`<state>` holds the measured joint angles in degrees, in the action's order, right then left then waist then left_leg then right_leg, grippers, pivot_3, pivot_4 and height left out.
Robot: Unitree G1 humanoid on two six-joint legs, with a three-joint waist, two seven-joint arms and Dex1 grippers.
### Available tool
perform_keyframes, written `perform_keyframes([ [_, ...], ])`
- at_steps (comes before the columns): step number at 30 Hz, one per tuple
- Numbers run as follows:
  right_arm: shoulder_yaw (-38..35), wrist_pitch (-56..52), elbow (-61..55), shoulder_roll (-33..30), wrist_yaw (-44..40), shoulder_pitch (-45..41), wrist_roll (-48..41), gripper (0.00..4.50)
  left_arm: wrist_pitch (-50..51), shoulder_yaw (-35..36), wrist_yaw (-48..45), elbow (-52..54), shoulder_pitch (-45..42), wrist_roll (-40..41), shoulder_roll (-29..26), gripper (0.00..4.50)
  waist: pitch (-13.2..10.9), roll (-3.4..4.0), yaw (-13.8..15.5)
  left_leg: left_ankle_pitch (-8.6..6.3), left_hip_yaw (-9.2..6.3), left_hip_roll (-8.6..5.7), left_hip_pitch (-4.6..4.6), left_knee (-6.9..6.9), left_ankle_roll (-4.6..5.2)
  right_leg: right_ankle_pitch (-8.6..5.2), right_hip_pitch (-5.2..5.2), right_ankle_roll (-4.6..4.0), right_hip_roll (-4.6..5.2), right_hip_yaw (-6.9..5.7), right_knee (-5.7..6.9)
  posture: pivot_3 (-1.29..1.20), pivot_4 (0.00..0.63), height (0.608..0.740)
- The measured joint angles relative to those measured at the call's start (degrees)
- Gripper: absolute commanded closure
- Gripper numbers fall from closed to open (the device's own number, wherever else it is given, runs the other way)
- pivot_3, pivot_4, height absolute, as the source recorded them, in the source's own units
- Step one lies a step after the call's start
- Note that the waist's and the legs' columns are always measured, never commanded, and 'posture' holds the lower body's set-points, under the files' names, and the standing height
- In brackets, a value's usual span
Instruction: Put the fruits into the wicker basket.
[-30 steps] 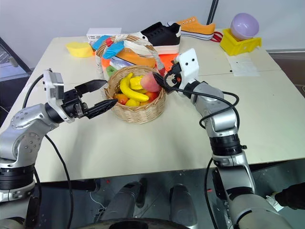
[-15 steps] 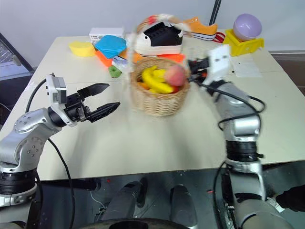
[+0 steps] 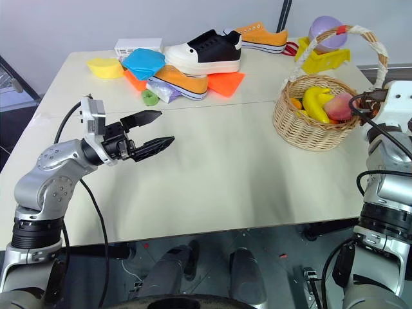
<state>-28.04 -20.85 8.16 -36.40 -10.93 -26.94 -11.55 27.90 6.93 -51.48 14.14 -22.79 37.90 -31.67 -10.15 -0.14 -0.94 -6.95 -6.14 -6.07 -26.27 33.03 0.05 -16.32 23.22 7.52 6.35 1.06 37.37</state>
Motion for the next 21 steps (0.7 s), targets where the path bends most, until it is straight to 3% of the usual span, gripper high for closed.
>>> perform_keyframes([
  [3, -0.2, 0.0, -4.1, -0.1, -0.9, 2.9, -0.7, 1.77, 0.2, 0.1, 1.1, -0.1, 0.1, -0.2, 0.0, 0.0, 0.0, 0.0, 0.2, 0.0, -0.01, -0.01, 0.0, 0.04, 0.0, -0.01, -0.04, 0.0, 0.01, 0.0, -0.01, 0.0, 0.15, 0.74],
  [8, -2.8, 0.0, -13.0, -0.9, -6.4, 14.9, -3.1, 1.77, 0.8, 2.0, 5.6, -1.7, 3.3, -2.0, -1.1, 0.0, 0.0, -0.01, 0.5, -0.02, -0.06, -0.05, 0.0, 0.07, 0.01, -0.06, -0.09, -0.04, 0.1, -0.04, -0.03, 0.0, 0.15, 0.74],
  [13, -4.0, 0.4, -18.2, -1.5, -15.1, 25.2, -6.6, 1.77, 0.0, 3.7, 8.9, -2.8, 6.9, -5.4, -2.4, 0.0, 0.0, 0.0, 0.1, -0.03, -0.05, 0.0, 0.06, 0.06, 0.0, -0.12, -0.12, -0.16, 0.13, -0.01, -0.03, 0.0, 0.15, 0.74],
  [17, 2.4, -0.2, -27.0, -1.0, -24.4, 30.7, -12.3, 1.77, -2.4, 5.0, 11.7, -4.5, 12.5, -8.7, -1.8, 0.0, 0.0, 0.06, -0.3, -0.06, -0.04, 0.08, 0.16, -0.01, 0.0, -0.13, -0.13, -0.18, 0.11, 0.03, -0.03, 0.0, 0.15, 0.74],
  [21, 10.2, -0.8, -29.3, 0.0, -28.0, 30.3, -14.2, 1.77, -5.0, 5.5, 13.3, -6.4, 16.8, -11.2, -0.6, 0.0, 0.0, 0.02, 0.6, -0.15, -0.08, 0.06, 0.1, 0.02, -0.13, -0.14, -0.05, -0.2, 0.22, -0.07, -0.25, 0.0, 0.15, 0.74],
])
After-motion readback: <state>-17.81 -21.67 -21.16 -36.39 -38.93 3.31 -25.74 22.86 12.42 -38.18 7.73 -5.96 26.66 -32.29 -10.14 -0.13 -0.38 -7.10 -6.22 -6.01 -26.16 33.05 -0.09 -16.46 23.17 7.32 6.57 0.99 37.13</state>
